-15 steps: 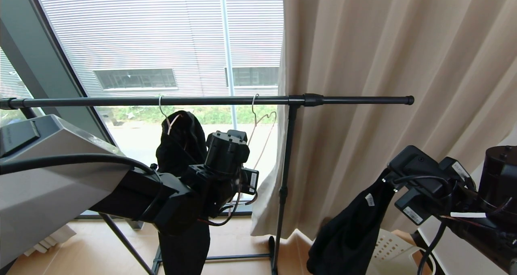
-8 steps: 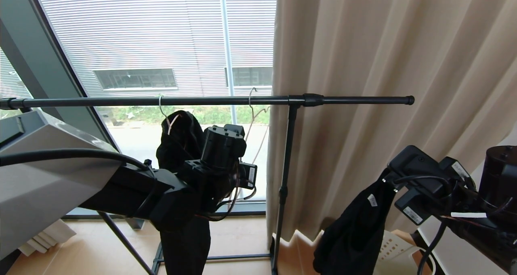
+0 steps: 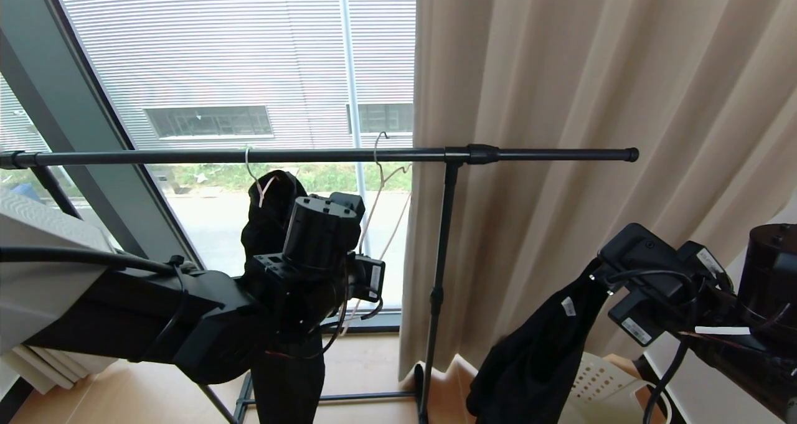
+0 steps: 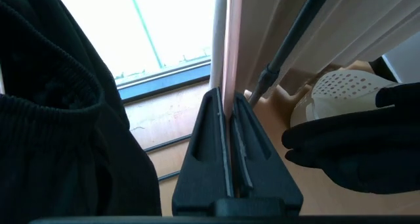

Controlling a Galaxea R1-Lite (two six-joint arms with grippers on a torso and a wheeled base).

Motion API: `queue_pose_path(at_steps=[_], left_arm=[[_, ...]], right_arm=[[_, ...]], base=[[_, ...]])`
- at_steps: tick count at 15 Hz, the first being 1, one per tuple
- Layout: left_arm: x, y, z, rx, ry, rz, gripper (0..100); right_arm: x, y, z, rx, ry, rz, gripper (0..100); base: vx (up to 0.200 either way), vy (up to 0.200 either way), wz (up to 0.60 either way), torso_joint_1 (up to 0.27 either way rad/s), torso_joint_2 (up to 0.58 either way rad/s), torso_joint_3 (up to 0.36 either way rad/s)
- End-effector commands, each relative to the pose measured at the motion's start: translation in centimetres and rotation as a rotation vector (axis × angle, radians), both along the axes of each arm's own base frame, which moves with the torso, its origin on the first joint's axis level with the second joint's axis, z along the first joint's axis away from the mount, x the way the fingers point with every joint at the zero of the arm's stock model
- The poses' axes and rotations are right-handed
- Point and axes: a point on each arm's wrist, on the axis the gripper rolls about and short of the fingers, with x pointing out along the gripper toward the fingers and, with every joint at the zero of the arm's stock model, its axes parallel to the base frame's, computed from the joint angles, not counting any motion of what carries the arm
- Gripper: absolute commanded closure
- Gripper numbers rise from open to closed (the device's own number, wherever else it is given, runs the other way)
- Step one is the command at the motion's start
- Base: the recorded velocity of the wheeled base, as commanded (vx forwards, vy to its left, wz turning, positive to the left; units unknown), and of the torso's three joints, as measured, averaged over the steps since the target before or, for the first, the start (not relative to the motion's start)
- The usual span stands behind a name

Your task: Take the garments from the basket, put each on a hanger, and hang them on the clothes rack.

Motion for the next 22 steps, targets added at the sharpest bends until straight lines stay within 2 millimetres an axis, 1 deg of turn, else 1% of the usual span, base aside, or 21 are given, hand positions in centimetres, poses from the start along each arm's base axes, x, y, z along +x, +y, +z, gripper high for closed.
queue_pose_path(at_steps=[1,2,4,5,6,7,8,9,12,13,14,15,18,20,21,22], left_arm=[[-2.1,0.9,0.9,-0.003,-0.005,-0.019,100],[-2.8,1.1,0.9,0.001,0.0,-0.029,100],[-5.6,2.0,1.2,0.009,0.004,-0.064,100],[-5.9,2.2,1.2,0.012,0.005,-0.068,100],[-7.9,3.4,1.2,0.029,0.009,-0.087,100],[-8.9,4.2,1.0,0.04,0.016,-0.097,100],[-9.5,4.6,1.0,0.041,0.015,-0.102,100],[-11.0,5.5,1.0,0.043,0.014,-0.119,100],[-14.4,7.7,0.8,0.055,-0.005,-0.173,100],[-15.6,8.6,0.4,0.065,-0.004,-0.194,100],[-16.1,8.9,0.2,0.071,-0.004,-0.205,100],[-17.3,9.8,-0.3,0.079,0.0,-0.225,100],[-19.3,11.2,-0.8,0.063,-0.016,-0.28,100],[-20.4,11.6,-1.2,0.068,-0.018,-0.349,100],[-20.4,11.6,-1.2,0.068,-0.018,-0.349,100],[-20.8,11.6,-1.4,0.062,-0.009,-0.405,100]], right_arm=[[0.0,0.0,0.0,0.001,-0.001,0.002,100],[0.0,0.0,0.0,0.002,-0.003,0.002,100],[0.0,0.2,0.3,0.012,-0.01,0.017,100],[0.0,0.2,0.3,0.014,-0.011,0.02,100],[-0.2,0.8,0.4,0.029,-0.01,0.07,100],[-0.5,1.3,0.5,0.041,-0.016,0.095,100],[-0.6,1.7,0.6,0.06,-0.023,0.11,100],[-0.9,2.7,0.7,0.109,-0.036,0.146,100],[-0.4,4.7,0.2,0.188,-0.052,0.18,100],[0.1,5.1,-0.1,0.188,-0.06,0.166,100],[0.4,5.3,-0.4,0.188,-0.067,0.154,100],[0.9,5.7,-0.6,0.203,-0.101,0.13,100],[1.6,6.3,-0.8,0.232,-0.148,0.122,100],[1.7,6.3,-0.7,0.235,-0.152,0.121,100],[1.7,6.3,-0.7,0.235,-0.152,0.121,100],[1.6,6.2,-0.5,0.239,-0.157,0.12,100]], base=[[0.0,0.0,0.0,0.0,0.0,0.0],[0.0,0.0,0.0,0.0,0.0,0.0],[0.0,0.0,0.0,0.0,0.0,0.0],[0.0,0.0,0.0,0.0,0.0,0.0],[0.0,0.0,0.0,0.0,0.0,0.0],[0.0,0.0,0.0,0.0,0.0,0.0],[0.0,0.0,0.0,0.0,0.0,0.0],[0.0,0.0,0.0,0.0,0.0,0.0],[0.0,0.0,0.0,0.0,0.0,0.0],[0.0,0.0,0.0,0.0,0.0,0.0],[0.0,0.0,0.0,0.0,0.0,0.0],[0.0,0.0,0.0,0.0,0.0,0.0],[0.0,0.0,0.0,0.0,0.0,0.0],[0.0,0.0,0.0,0.0,0.0,0.0],[0.0,0.0,0.0,0.0,0.0,0.0],[0.0,0.0,0.0,0.0,0.0,0.0]])
